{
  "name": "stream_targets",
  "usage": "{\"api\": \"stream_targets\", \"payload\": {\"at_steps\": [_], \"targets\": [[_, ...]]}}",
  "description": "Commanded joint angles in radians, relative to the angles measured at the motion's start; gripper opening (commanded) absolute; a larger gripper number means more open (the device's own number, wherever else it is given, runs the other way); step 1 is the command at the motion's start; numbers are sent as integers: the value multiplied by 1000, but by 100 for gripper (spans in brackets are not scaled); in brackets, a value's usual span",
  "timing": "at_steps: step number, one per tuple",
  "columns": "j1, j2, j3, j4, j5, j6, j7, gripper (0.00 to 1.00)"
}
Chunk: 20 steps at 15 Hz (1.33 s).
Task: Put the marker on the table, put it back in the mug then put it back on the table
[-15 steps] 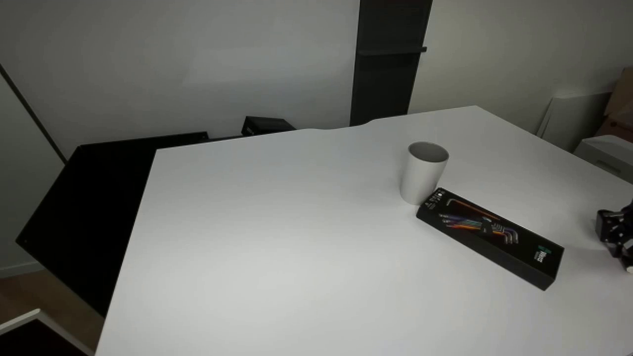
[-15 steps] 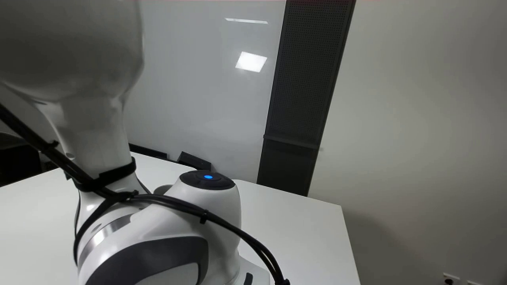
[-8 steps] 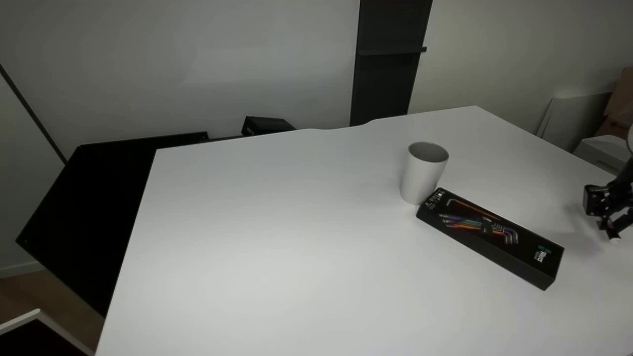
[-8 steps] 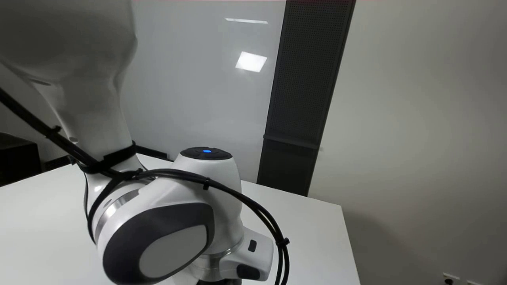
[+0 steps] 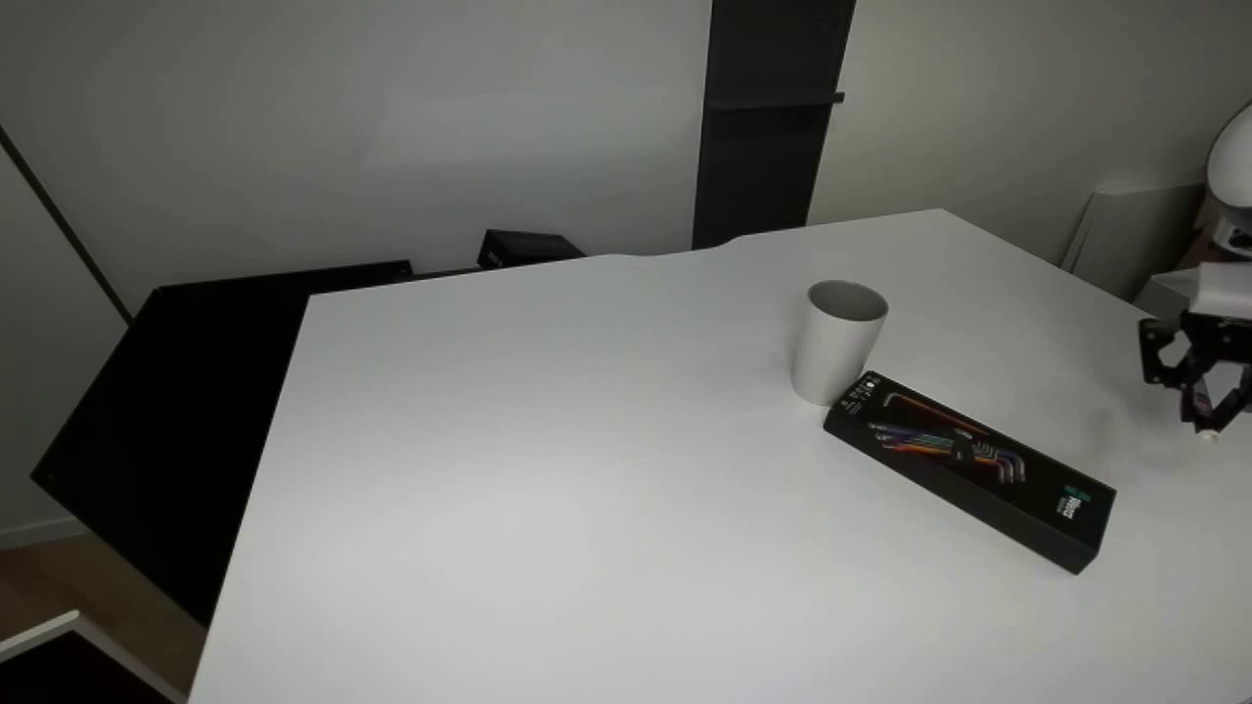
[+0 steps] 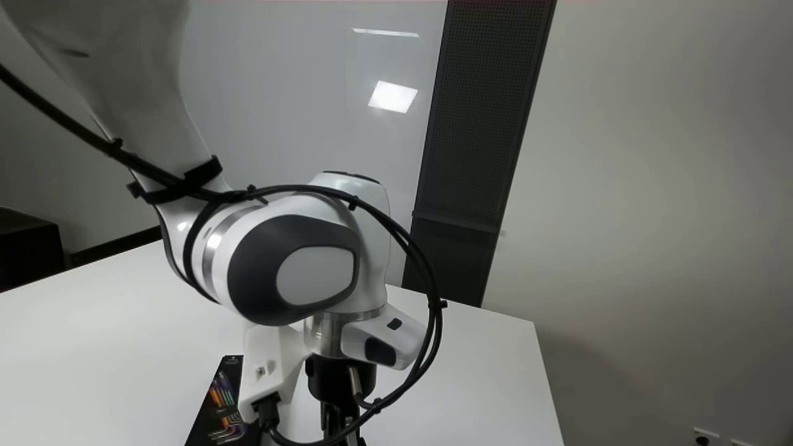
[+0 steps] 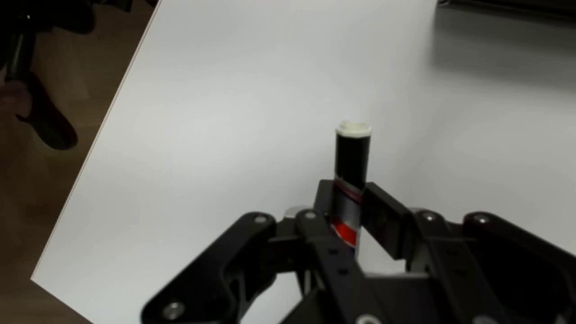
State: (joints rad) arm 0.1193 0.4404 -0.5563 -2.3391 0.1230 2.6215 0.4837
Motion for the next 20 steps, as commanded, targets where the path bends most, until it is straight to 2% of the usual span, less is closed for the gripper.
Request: {"api": "stream_targets", "payload": {"at_steps": [1, 5, 10, 14, 20], "targets": [[-78, -122, 82, 32, 16, -138, 71, 8], [-207, -199, 220, 68, 201, -232, 20, 8], [-296, -203, 317, 123, 470, -347, 25, 8], [-330, -188, 353, 144, 705, -397, -10, 8], [-321, -128, 361, 219, 797, -528, -10, 8]]}}
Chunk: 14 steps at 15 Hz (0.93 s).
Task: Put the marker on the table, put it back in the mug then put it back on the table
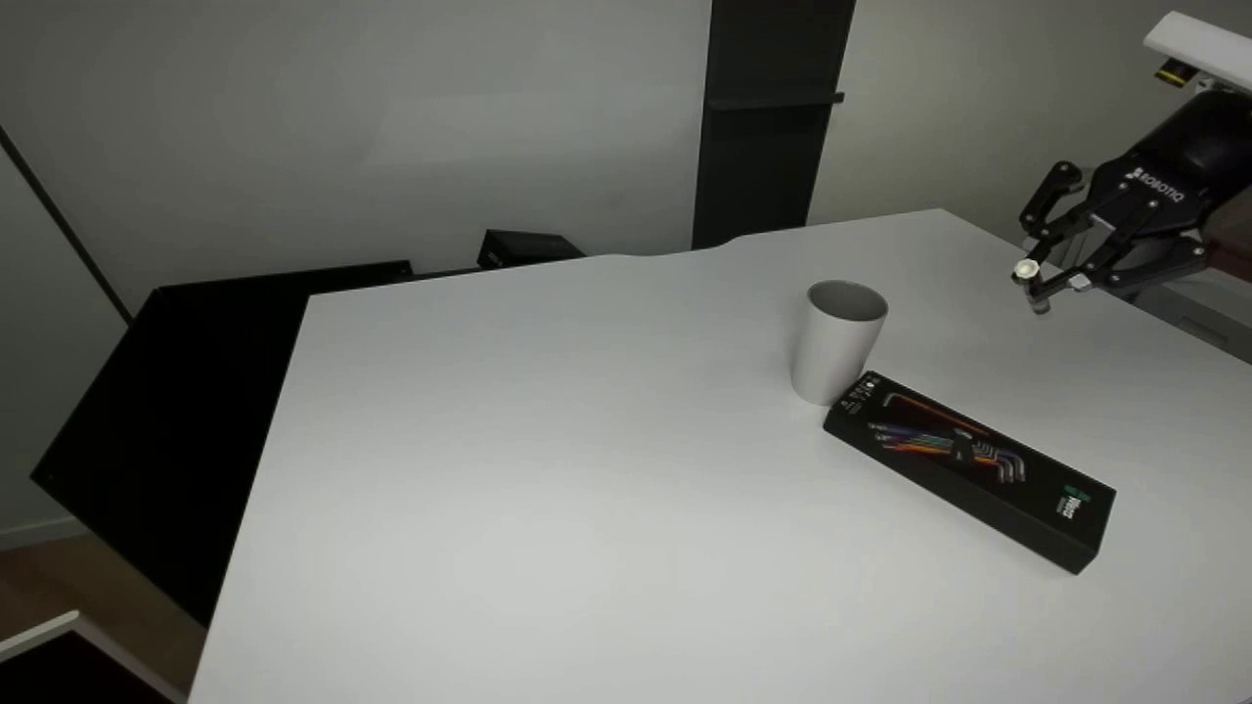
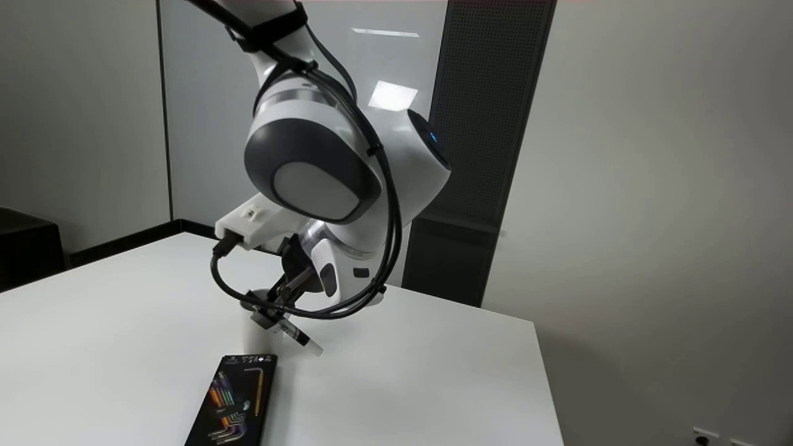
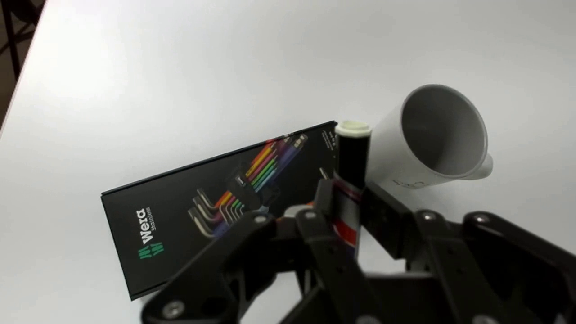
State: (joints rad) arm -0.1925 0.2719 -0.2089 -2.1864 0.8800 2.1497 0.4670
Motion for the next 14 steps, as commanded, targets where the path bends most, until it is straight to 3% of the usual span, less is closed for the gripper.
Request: {"api": "stream_targets", "payload": {"at_steps": [1, 14], "targets": [[-4, 51, 19, 82, 53, -60, 5, 8], [71, 195, 102, 294, 101, -113, 27, 8]]}}
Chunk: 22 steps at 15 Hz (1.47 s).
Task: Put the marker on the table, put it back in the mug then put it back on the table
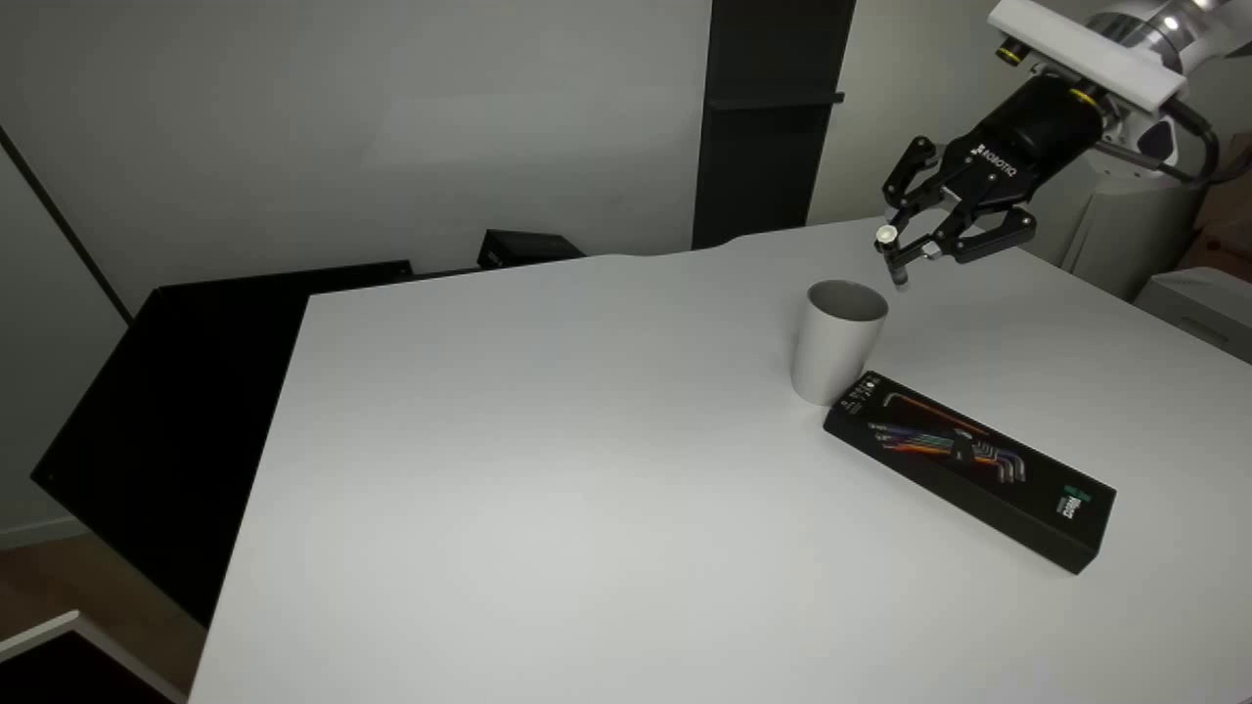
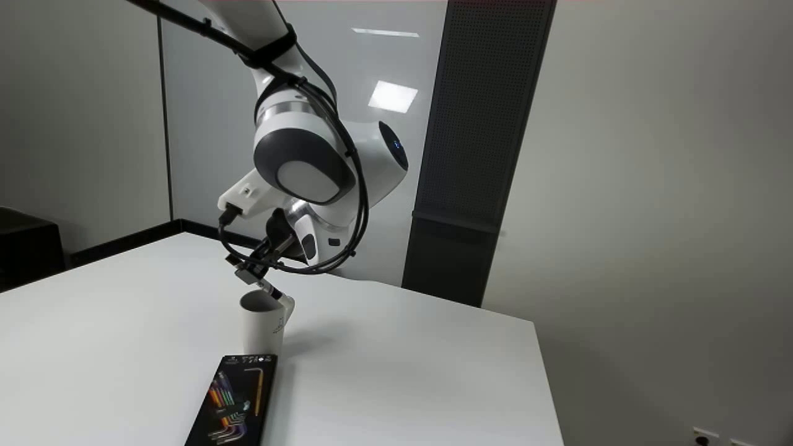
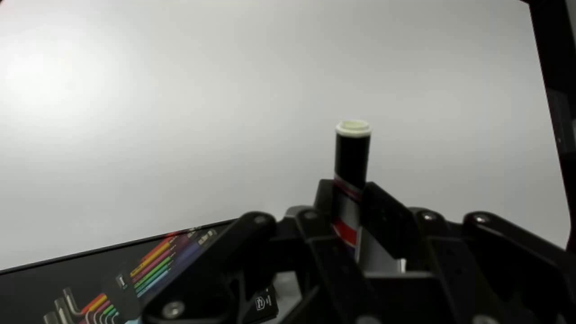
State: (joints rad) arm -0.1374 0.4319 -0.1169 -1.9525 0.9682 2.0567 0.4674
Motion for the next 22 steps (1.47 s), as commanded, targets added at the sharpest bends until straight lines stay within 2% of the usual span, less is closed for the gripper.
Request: {"api": "stream_targets", "payload": {"at_steps": [1, 5, 16, 17, 18, 22], "targets": [[22, 40, 15, 67, 13, -18, 26, 8], [30, 68, 22, 98, 20, -33, 32, 8], [-34, 204, -9, 165, 73, -134, 57, 8], [-31, 211, -11, 169, 68, -132, 58, 44], [-27, 216, -13, 173, 62, -131, 54, 58], [5, 202, -22, 161, 17, -91, 43, 81]]}}
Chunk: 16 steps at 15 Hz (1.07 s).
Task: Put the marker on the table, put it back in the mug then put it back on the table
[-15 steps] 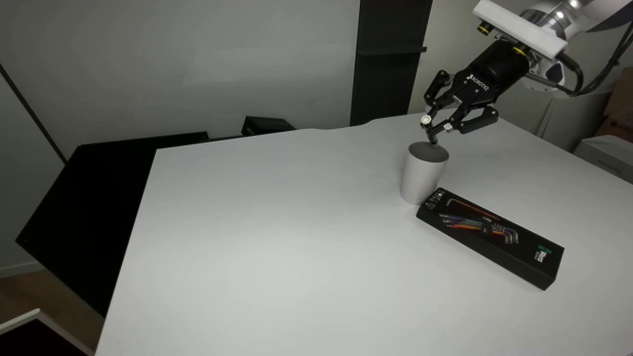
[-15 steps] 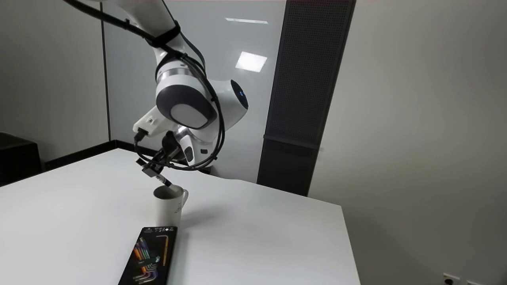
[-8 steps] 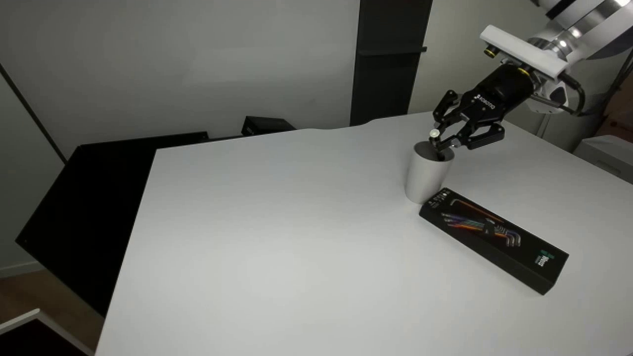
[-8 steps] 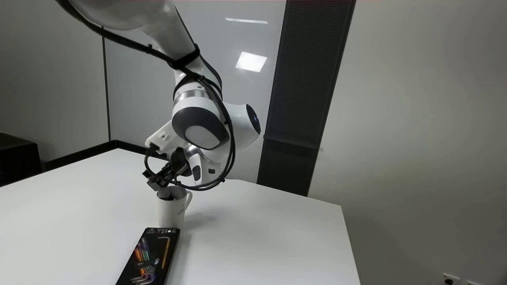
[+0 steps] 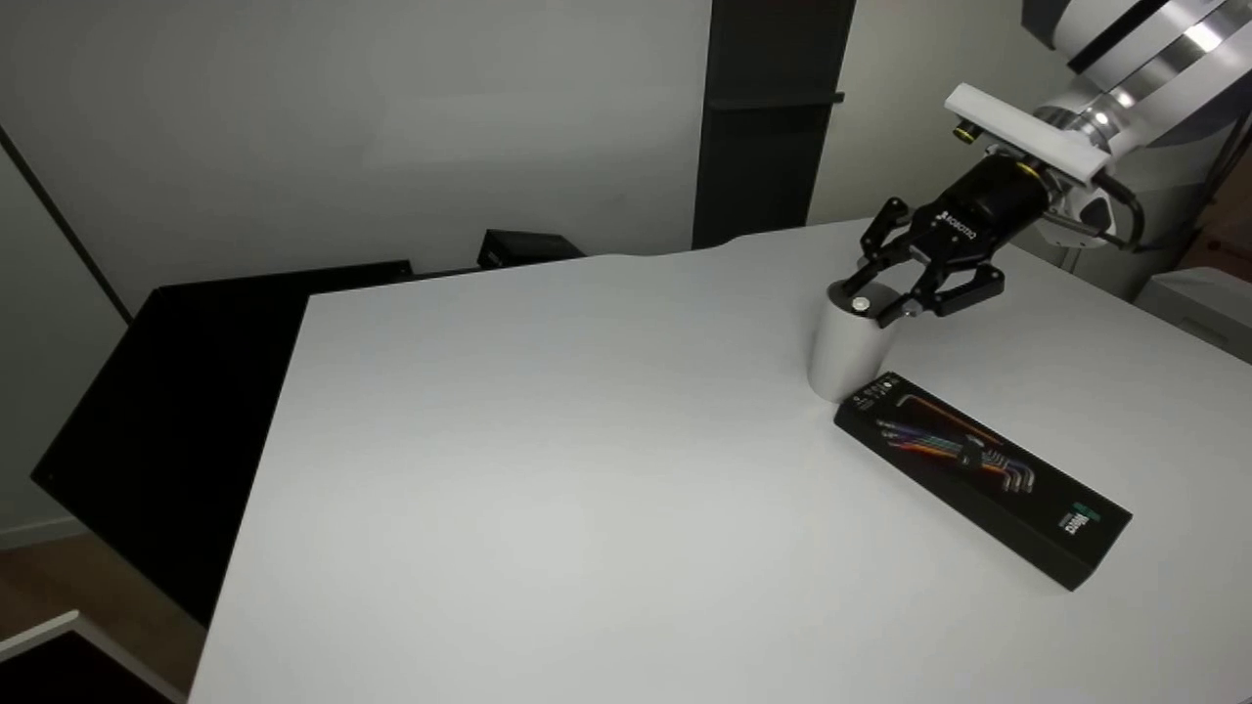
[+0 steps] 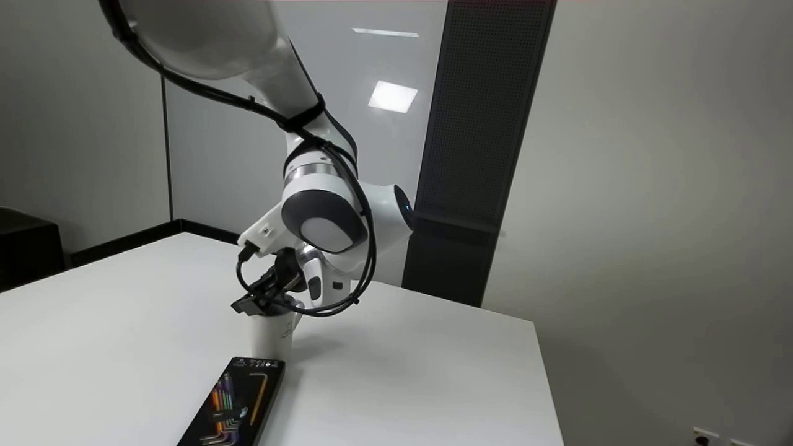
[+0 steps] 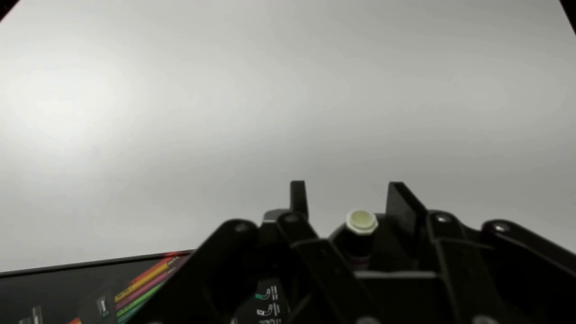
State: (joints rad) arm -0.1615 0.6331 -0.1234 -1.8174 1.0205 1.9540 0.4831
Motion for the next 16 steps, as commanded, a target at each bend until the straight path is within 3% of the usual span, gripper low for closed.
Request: {"api": "stream_targets", "payload": {"at_steps": [1, 4, 9, 16], "targets": [[45, -15, -19, 12, -54, 38, 18, 86], [90, -57, -29, -17, -159, 107, 7, 99], [156, -137, -45, -88, -403, 233, 50, 100], [253, -246, -87, -304, -787, 627, 122, 100]]}}
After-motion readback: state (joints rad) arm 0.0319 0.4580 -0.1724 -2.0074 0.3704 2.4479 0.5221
